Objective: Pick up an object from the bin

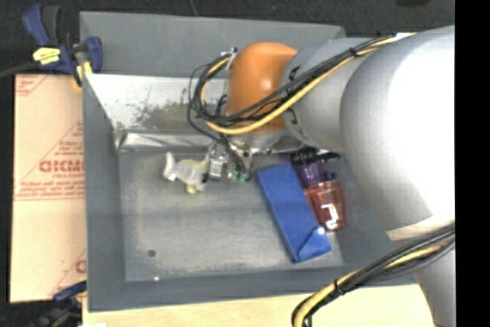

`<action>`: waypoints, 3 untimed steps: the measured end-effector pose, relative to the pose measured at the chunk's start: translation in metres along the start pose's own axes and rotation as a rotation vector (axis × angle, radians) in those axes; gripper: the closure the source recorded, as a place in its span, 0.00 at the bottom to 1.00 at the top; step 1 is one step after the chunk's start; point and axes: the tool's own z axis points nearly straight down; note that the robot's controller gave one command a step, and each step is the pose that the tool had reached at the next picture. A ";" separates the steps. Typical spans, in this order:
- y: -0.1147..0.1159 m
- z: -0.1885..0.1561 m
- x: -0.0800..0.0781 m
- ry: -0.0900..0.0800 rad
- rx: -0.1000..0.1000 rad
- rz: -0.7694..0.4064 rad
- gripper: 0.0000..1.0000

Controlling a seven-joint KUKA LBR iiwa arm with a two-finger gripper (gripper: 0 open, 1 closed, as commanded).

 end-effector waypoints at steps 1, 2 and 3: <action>-0.008 -0.036 0.052 -0.004 -0.002 -0.187 1.00; 0.007 -0.044 0.054 -0.006 -0.005 -0.148 1.00; -0.001 -0.109 0.057 -0.001 -0.002 -0.140 1.00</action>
Offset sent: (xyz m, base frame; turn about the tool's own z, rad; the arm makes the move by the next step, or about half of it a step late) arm -0.0367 0.0322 0.0419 -0.1205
